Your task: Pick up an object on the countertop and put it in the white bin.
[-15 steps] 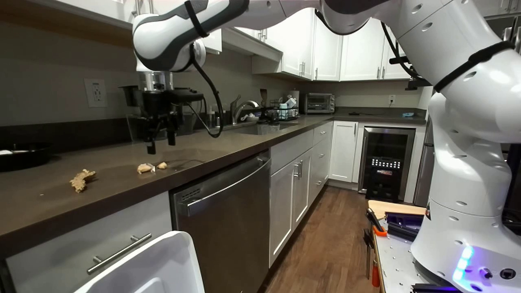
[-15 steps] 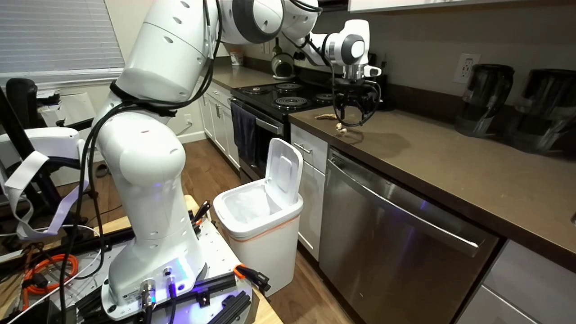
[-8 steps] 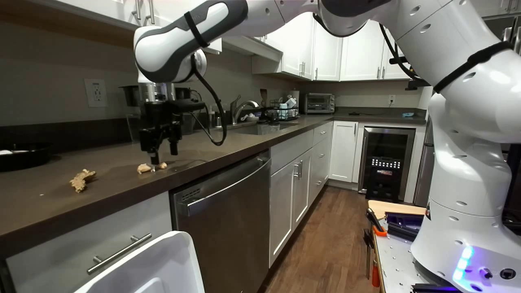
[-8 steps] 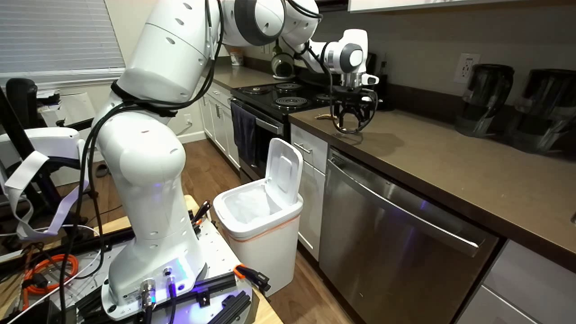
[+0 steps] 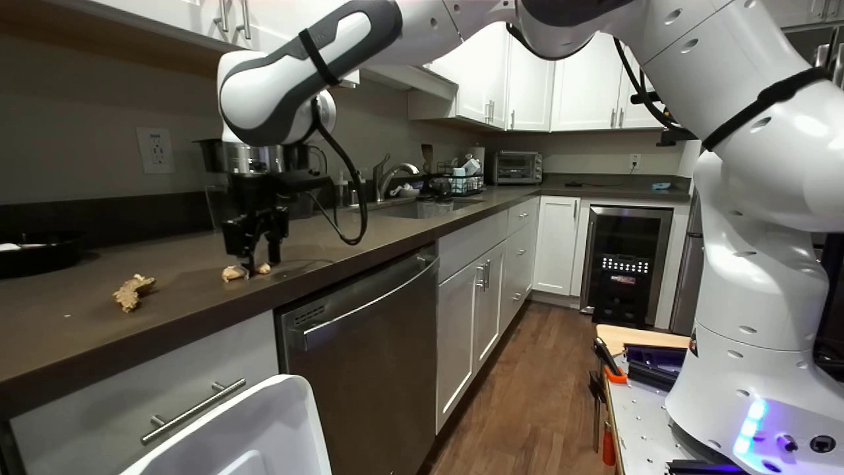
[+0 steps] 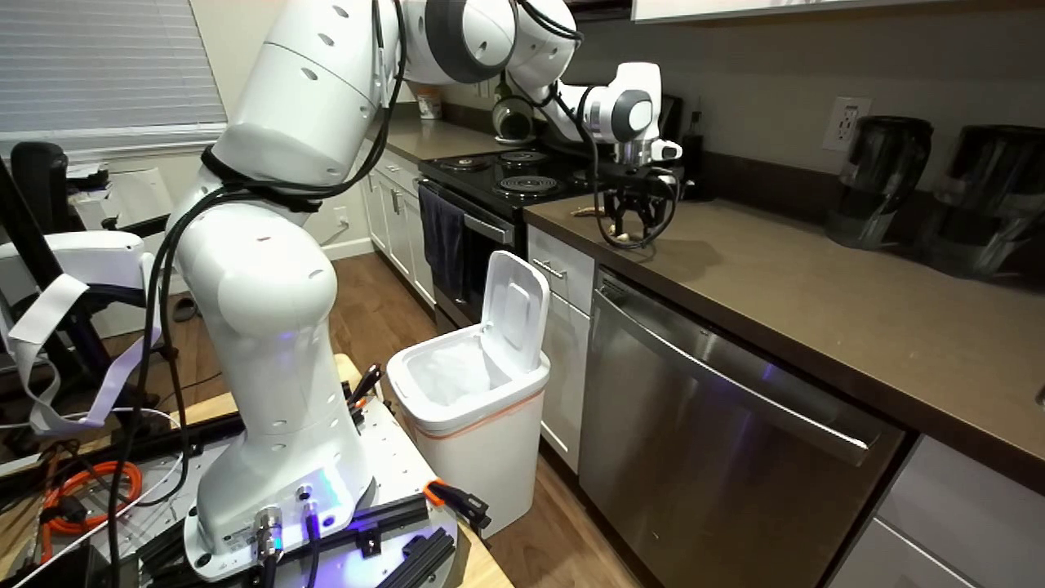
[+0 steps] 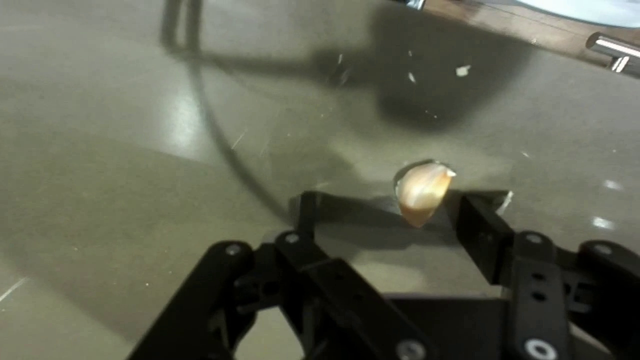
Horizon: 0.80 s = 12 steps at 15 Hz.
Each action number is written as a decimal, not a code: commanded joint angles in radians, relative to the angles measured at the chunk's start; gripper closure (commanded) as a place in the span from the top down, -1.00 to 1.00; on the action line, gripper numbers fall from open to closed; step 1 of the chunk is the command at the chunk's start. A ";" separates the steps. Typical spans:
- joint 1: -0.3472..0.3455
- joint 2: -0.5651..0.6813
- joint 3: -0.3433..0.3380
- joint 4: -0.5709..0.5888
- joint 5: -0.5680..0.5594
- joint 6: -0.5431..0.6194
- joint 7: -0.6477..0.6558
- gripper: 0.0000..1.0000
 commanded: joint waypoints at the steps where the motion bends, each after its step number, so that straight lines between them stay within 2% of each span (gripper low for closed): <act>1: 0.004 -0.017 0.003 -0.016 -0.005 -0.012 0.043 0.34; 2: 0.004 -0.017 0.003 -0.015 -0.004 -0.012 0.047 0.03; 3: 0.003 -0.019 0.004 -0.017 -0.004 -0.008 0.048 -0.14; 4: 0.004 -0.019 0.003 -0.019 -0.005 -0.008 0.053 -0.18; 5: 0.005 -0.019 0.004 -0.017 -0.005 -0.012 0.058 -0.32; 6: 0.006 -0.020 0.004 -0.018 -0.006 -0.015 0.066 -0.27; 8: 0.011 -0.021 0.002 -0.014 -0.007 -0.028 0.079 -0.31; 9: 0.013 -0.022 0.001 -0.013 -0.008 -0.035 0.087 -0.16; 10: 0.015 -0.023 -0.001 -0.012 -0.013 -0.038 0.091 0.23; 12: 0.017 -0.023 -0.008 -0.013 -0.019 -0.049 0.100 0.46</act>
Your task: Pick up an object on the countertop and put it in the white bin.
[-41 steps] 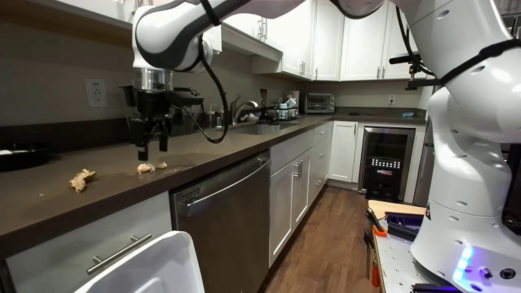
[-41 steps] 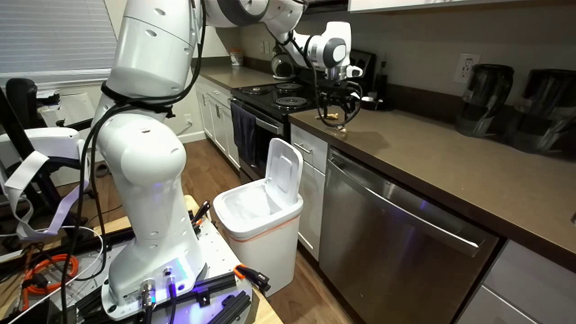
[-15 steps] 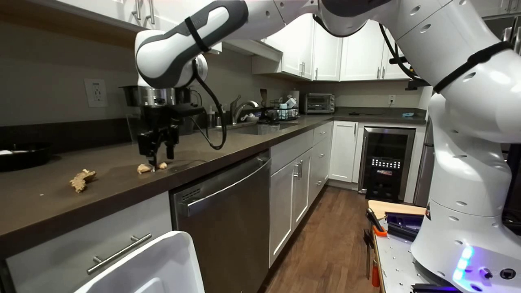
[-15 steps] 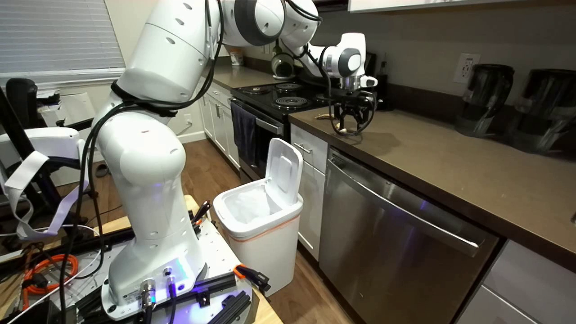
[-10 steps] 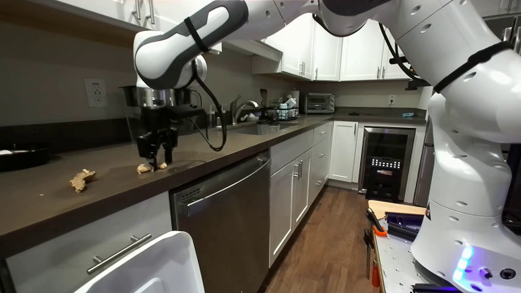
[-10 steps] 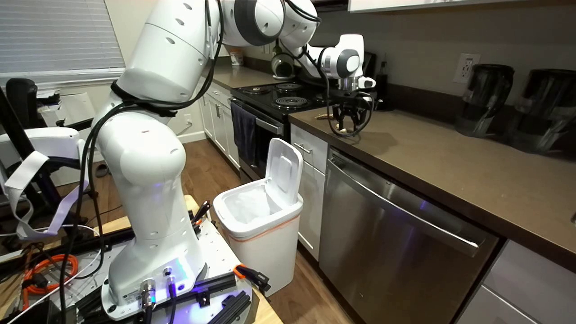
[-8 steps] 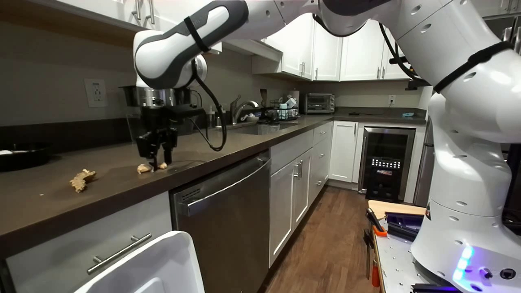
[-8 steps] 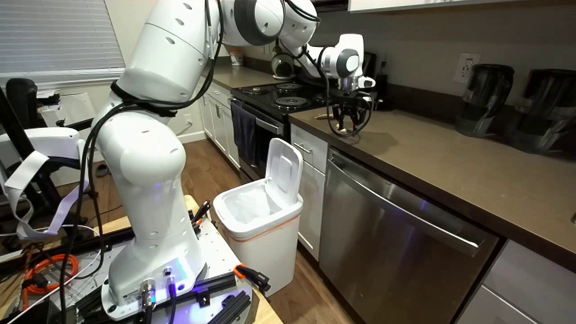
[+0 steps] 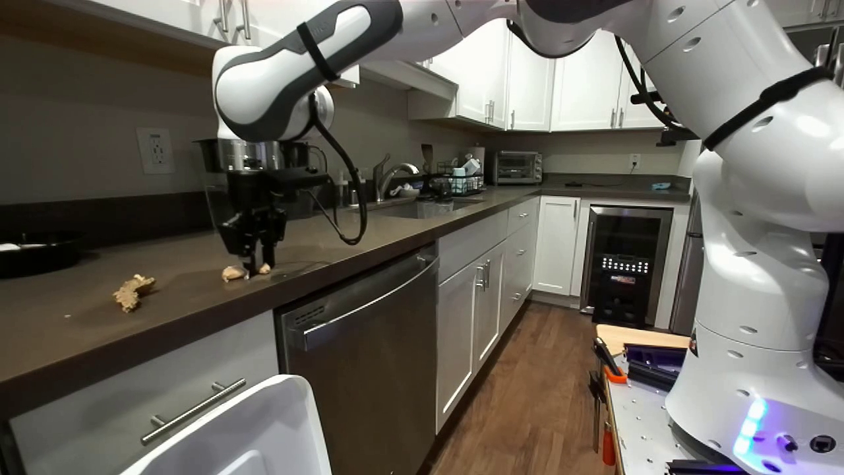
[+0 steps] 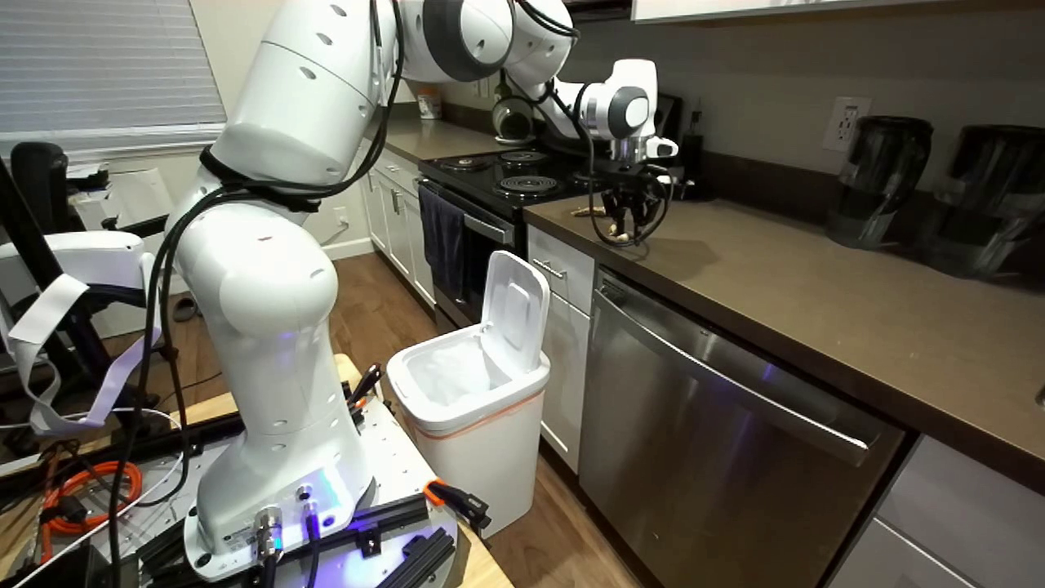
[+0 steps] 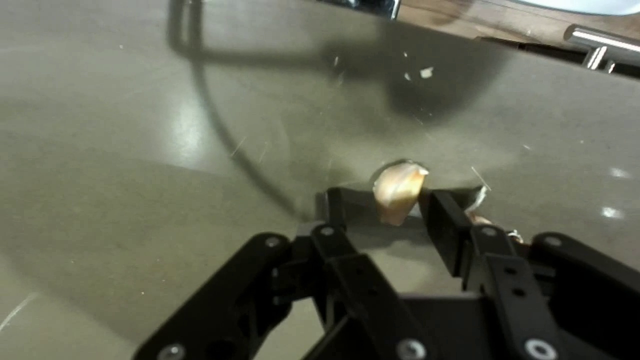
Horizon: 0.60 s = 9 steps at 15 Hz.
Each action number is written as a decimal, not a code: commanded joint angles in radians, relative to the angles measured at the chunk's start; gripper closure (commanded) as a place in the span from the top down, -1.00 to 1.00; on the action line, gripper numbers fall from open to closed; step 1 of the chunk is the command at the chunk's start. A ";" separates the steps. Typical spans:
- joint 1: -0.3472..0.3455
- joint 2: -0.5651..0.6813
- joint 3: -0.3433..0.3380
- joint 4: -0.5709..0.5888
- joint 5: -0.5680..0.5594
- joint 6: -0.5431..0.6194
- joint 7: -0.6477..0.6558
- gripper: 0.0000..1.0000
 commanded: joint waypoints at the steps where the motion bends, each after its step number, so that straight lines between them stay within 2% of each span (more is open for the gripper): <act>1: 0.009 -0.016 -0.013 -0.012 -0.020 -0.041 0.039 0.57; 2: 0.009 -0.017 -0.014 -0.013 -0.019 -0.050 0.045 0.72; 4: 0.009 -0.019 -0.015 -0.010 -0.016 -0.075 0.055 0.68; 5: 0.009 -0.020 -0.015 -0.008 -0.016 -0.086 0.058 0.53; 6: 0.008 -0.023 -0.013 -0.011 -0.015 -0.089 0.057 0.17; 7: 0.009 -0.024 -0.012 -0.012 -0.015 -0.091 0.057 0.15; 9: 0.009 -0.028 -0.010 -0.015 -0.014 -0.086 0.055 -0.13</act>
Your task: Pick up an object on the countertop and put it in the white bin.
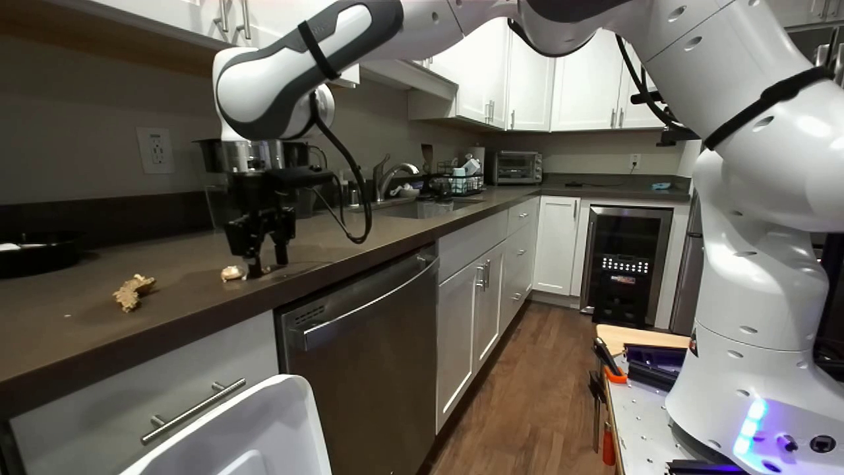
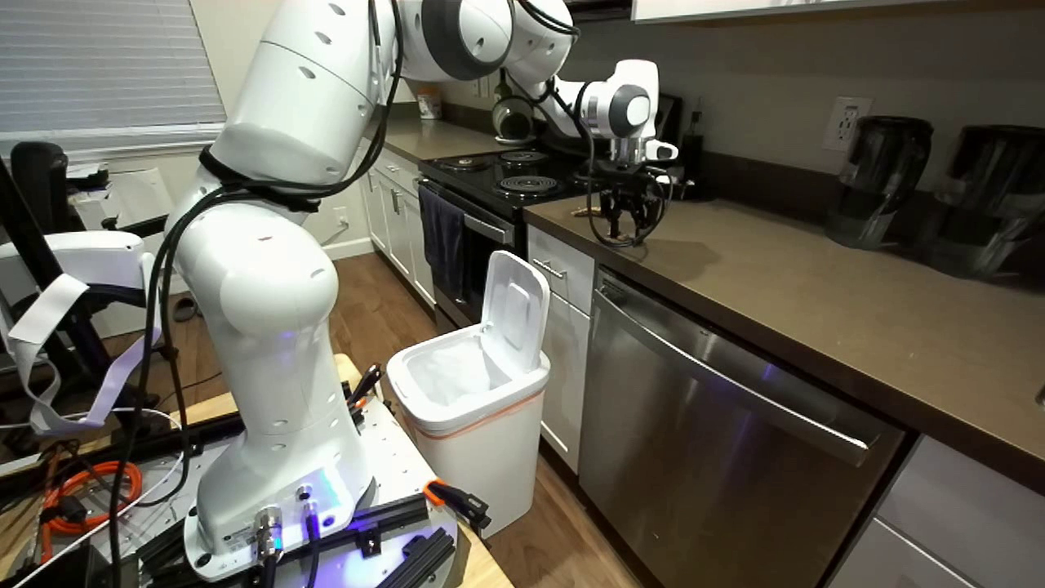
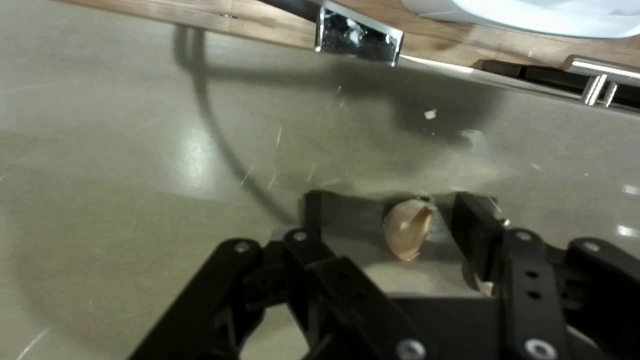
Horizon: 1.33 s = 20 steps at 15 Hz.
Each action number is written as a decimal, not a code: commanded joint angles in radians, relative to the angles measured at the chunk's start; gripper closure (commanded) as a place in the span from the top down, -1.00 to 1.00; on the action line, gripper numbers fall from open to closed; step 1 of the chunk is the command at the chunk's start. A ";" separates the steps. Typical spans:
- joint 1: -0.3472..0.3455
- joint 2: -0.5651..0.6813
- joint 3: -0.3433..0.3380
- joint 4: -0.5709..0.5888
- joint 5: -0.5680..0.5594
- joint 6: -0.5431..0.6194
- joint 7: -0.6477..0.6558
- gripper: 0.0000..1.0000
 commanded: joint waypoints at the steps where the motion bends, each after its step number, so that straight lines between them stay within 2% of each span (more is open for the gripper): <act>1: 0.006 -0.026 -0.001 -0.017 -0.013 -0.016 0.025 -0.26; 5: 0.007 -0.029 0.001 -0.019 -0.012 -0.014 0.023 -0.78; 7: 0.006 -0.031 0.004 -0.022 -0.008 -0.013 0.019 -0.89; 9: 0.005 -0.040 0.013 -0.029 0.001 -0.017 0.009 -0.82; 15: 0.025 -0.147 0.063 -0.081 0.009 -0.091 -0.026 -0.82; 20: 0.041 -0.337 0.117 -0.245 0.043 -0.143 -0.032 -0.82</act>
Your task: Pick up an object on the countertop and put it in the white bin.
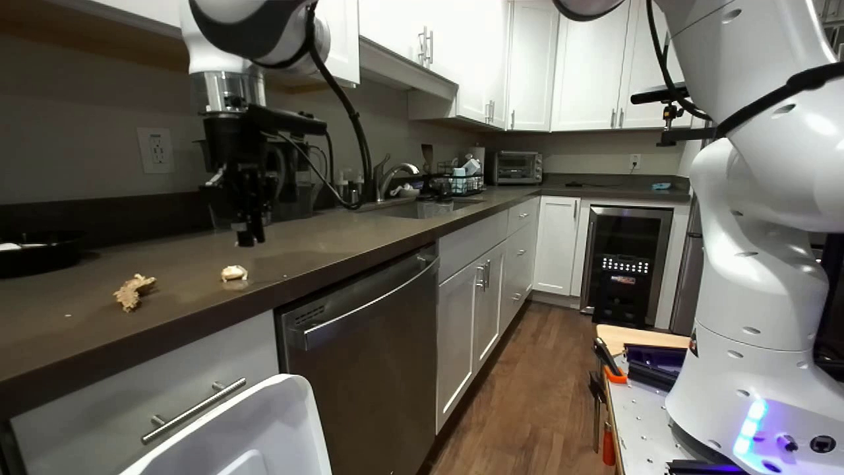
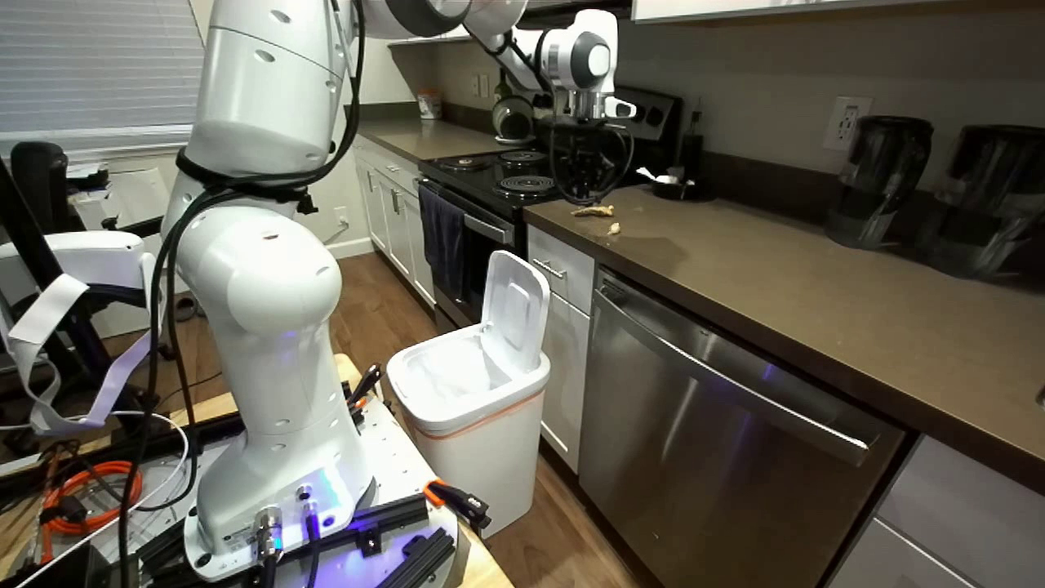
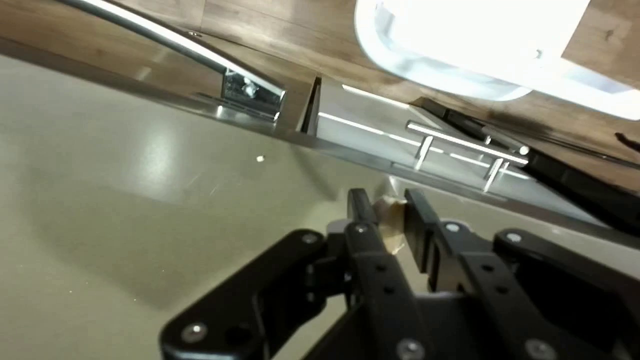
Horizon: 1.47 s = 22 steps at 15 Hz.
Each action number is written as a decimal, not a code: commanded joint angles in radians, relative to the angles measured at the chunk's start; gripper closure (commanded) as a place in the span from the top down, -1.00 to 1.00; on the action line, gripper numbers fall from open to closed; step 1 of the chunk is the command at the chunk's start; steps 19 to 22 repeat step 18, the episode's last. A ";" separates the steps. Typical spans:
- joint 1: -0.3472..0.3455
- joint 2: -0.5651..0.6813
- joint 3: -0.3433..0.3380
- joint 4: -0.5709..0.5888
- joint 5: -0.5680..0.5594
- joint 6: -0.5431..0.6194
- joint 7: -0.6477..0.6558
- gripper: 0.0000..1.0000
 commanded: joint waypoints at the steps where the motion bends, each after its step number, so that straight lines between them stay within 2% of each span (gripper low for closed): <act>1: 0.001 -0.194 0.036 -0.201 0.053 -0.012 -0.025 -0.82; 7: 0.022 -0.467 0.094 -0.481 0.180 0.003 -0.014 -0.82; 8: 0.026 -0.498 0.101 -0.511 0.207 0.002 -0.021 -0.68; 9: 0.034 -0.527 0.107 -0.545 0.227 0.013 -0.026 -0.08; 10: 0.042 -0.549 0.114 -0.570 0.249 0.015 -0.028 -0.06; 15: 0.078 -0.600 0.137 -0.642 0.298 0.035 -0.032 0.54; 18: 0.088 -0.603 0.144 -0.648 0.296 0.034 -0.023 0.92; 22: 0.088 -0.603 0.144 -0.648 0.296 0.034 -0.023 0.92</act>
